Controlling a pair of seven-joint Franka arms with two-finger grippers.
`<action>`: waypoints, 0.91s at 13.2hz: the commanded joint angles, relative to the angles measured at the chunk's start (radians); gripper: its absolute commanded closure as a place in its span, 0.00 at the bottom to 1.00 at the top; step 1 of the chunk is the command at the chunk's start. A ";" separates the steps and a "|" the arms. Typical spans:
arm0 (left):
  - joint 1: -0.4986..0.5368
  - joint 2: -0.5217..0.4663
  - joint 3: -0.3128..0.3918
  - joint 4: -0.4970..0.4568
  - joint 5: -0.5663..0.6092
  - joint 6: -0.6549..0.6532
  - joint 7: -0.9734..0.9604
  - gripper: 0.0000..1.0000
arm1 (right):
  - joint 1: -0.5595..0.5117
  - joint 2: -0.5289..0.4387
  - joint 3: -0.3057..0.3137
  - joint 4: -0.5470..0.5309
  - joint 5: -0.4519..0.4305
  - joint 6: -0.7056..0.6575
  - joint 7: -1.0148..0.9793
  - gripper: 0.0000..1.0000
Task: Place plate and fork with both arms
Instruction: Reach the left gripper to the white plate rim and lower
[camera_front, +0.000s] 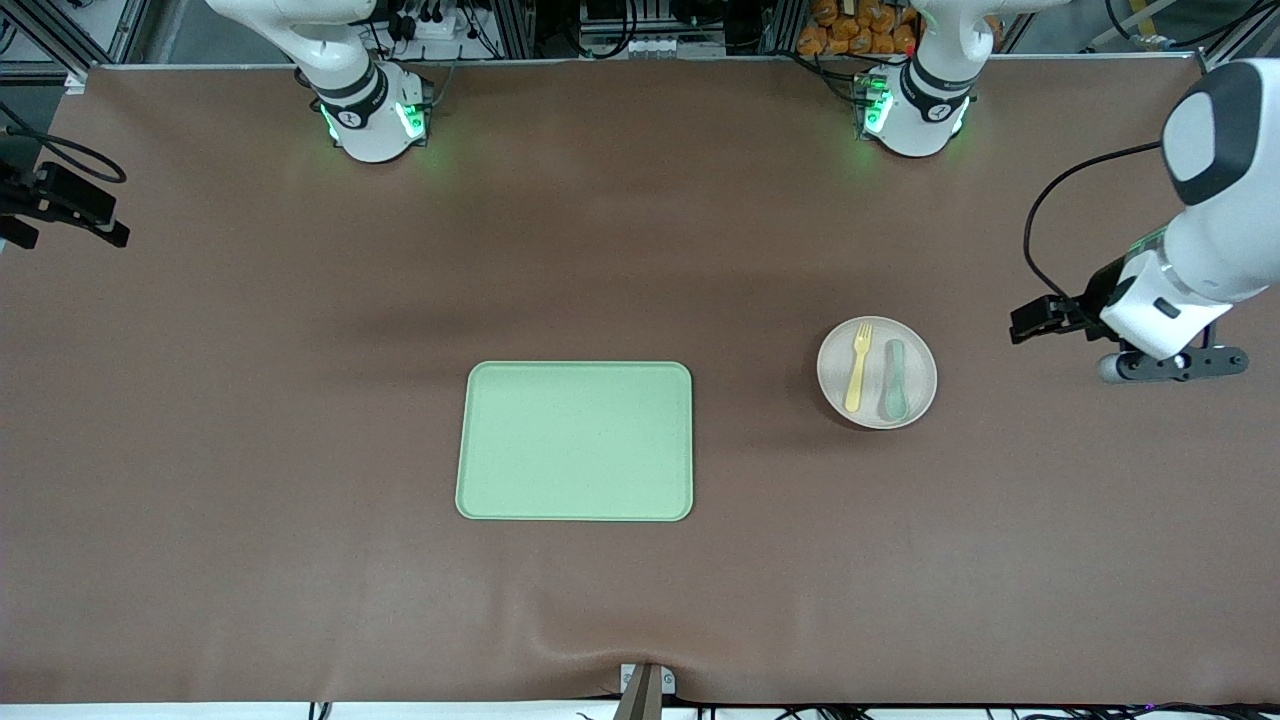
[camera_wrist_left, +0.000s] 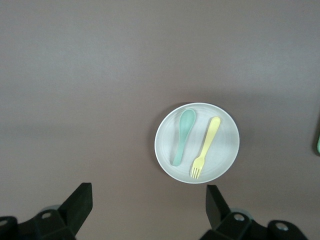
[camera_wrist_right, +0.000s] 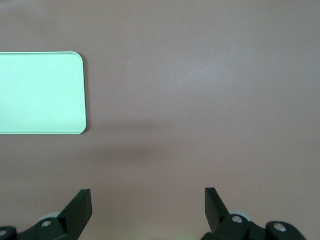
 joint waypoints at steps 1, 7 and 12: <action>-0.002 -0.033 -0.004 -0.101 -0.006 0.083 0.003 0.00 | -0.016 -0.013 0.007 0.003 0.013 -0.003 -0.011 0.00; -0.002 0.079 -0.004 -0.169 -0.004 0.254 0.007 0.00 | -0.014 -0.013 0.007 0.002 0.013 -0.017 -0.011 0.00; 0.001 0.139 -0.007 -0.245 -0.004 0.398 0.032 0.00 | -0.013 -0.013 0.007 0.002 0.013 -0.022 -0.024 0.00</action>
